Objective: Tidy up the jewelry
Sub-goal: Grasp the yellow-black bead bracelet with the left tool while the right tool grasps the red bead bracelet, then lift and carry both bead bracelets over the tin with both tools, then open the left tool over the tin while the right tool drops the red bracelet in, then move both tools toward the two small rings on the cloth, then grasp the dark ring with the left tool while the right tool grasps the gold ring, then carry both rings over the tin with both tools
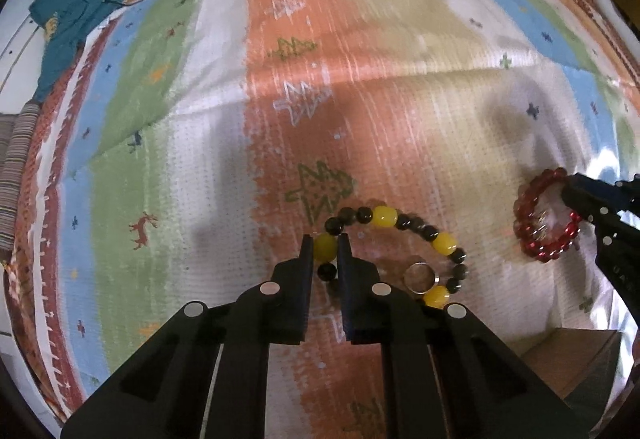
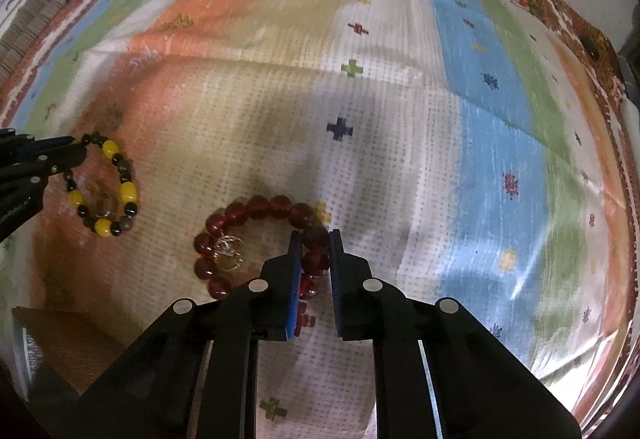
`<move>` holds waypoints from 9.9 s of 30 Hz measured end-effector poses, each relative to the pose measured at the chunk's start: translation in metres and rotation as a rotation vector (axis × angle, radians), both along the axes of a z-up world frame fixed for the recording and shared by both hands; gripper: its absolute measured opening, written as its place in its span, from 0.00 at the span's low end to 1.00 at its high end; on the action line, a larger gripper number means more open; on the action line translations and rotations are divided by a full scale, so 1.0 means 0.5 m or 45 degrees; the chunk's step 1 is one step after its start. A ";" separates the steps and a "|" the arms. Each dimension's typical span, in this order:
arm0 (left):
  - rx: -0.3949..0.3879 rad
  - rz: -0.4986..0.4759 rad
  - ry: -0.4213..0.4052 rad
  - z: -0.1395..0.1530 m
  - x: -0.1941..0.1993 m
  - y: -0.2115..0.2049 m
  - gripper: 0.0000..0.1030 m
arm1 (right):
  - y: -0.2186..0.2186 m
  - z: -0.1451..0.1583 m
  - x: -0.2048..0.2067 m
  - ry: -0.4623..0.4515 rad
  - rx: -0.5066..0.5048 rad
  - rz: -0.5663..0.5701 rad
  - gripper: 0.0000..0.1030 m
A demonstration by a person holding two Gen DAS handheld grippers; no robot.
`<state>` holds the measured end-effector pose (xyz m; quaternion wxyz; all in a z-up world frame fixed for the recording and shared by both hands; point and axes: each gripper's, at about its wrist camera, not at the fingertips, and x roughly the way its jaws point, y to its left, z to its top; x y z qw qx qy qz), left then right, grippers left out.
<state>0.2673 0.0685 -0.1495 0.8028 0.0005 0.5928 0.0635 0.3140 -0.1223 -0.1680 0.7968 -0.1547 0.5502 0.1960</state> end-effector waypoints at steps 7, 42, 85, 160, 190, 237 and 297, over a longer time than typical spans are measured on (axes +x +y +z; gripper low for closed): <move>-0.053 -0.024 -0.074 0.053 -0.016 -0.015 0.11 | 0.020 0.054 -0.021 -0.057 0.073 0.049 0.14; -0.138 -0.094 -0.239 0.179 -0.093 -0.091 0.11 | -0.003 0.143 -0.092 -0.134 0.227 0.016 0.14; -0.216 -0.171 -0.427 0.294 -0.275 -0.142 0.11 | -0.058 0.244 -0.230 -0.274 0.366 0.044 0.14; -0.141 -0.027 -0.315 0.230 -0.259 -0.099 0.58 | -0.085 0.197 -0.216 -0.132 0.266 -0.025 0.50; -0.101 -0.032 -0.137 0.125 -0.100 -0.076 0.57 | -0.032 0.099 -0.087 0.012 0.178 -0.033 0.50; -0.099 -0.057 0.104 -0.037 0.004 -0.053 0.42 | 0.044 -0.019 0.008 0.124 0.049 0.025 0.36; -0.173 -0.062 -0.237 0.187 -0.166 -0.114 0.18 | -0.006 0.160 -0.142 -0.121 0.237 0.045 0.16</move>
